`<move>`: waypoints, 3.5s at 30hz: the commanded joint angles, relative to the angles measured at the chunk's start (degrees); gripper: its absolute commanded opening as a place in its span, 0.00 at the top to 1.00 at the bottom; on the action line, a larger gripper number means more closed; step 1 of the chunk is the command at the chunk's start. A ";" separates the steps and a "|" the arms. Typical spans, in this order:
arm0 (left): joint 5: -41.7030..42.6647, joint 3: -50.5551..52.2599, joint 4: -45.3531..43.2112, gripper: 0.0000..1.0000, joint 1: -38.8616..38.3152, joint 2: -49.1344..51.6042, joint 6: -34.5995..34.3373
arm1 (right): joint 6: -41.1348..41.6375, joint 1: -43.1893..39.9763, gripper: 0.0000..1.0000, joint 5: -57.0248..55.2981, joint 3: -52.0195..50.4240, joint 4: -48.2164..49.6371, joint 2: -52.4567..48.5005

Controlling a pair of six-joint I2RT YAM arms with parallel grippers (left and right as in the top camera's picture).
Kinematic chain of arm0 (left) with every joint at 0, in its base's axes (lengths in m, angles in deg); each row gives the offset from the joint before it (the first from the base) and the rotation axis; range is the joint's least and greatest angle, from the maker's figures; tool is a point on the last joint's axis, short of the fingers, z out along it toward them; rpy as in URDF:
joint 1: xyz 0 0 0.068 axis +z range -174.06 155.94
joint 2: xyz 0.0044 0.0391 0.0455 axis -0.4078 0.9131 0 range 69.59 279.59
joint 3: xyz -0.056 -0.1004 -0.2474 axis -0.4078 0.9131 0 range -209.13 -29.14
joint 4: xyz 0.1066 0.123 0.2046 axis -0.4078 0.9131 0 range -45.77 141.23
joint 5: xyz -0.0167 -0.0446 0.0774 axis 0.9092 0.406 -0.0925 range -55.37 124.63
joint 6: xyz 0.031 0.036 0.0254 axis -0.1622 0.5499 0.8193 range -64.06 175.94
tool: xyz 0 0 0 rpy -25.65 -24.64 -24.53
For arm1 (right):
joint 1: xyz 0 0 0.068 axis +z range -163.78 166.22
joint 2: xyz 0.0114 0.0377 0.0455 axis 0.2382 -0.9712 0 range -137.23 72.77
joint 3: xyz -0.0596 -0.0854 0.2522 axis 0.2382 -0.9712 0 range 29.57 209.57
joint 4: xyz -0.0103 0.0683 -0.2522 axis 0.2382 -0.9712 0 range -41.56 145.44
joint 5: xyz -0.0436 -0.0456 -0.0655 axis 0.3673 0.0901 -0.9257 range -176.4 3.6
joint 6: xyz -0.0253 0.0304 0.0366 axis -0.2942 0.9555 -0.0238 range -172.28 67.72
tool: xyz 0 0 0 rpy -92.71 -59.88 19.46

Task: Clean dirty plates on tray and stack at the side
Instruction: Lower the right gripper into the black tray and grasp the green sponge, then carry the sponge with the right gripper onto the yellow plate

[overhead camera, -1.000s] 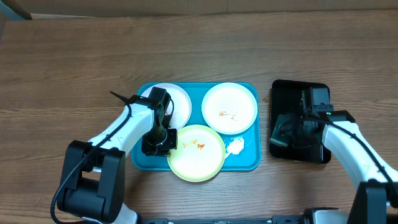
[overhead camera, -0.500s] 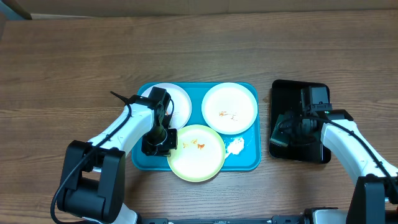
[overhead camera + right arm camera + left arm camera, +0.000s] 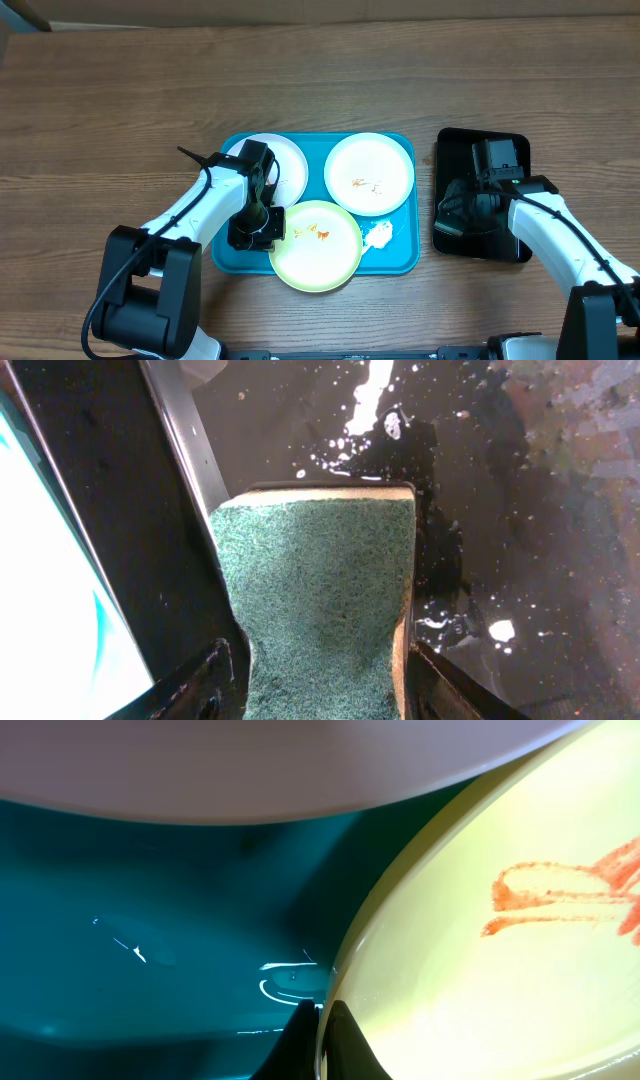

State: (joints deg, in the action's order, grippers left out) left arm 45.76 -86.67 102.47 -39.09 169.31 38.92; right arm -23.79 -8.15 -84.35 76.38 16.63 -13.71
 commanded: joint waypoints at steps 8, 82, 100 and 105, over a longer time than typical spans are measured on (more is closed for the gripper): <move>-0.57 -1.07 -0.24 0.96 -0.44 0.35 -0.39 | 0.28 0.11 0.43 -1.36 0.39 0.33 0.31; -0.55 -1.07 -0.26 0.96 -0.44 0.35 -0.39 | -2.34 0.24 0.96 -4.31 15.21 -11.45 2.19; 3.26 -1.07 -2.67 0.96 -0.44 0.35 -0.33 | -22.56 6.32 0.96 27.80 14.97 -15.78 2.34; 7.76 -1.07 -3.28 0.96 -0.44 0.35 0.55 | -22.23 14.08 0.96 27.58 14.91 -13.31 1.29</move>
State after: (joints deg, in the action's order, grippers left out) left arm 50.07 -86.67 99.28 -39.09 169.31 38.95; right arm -44.64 2.73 -59.74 90.82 2.31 -12.07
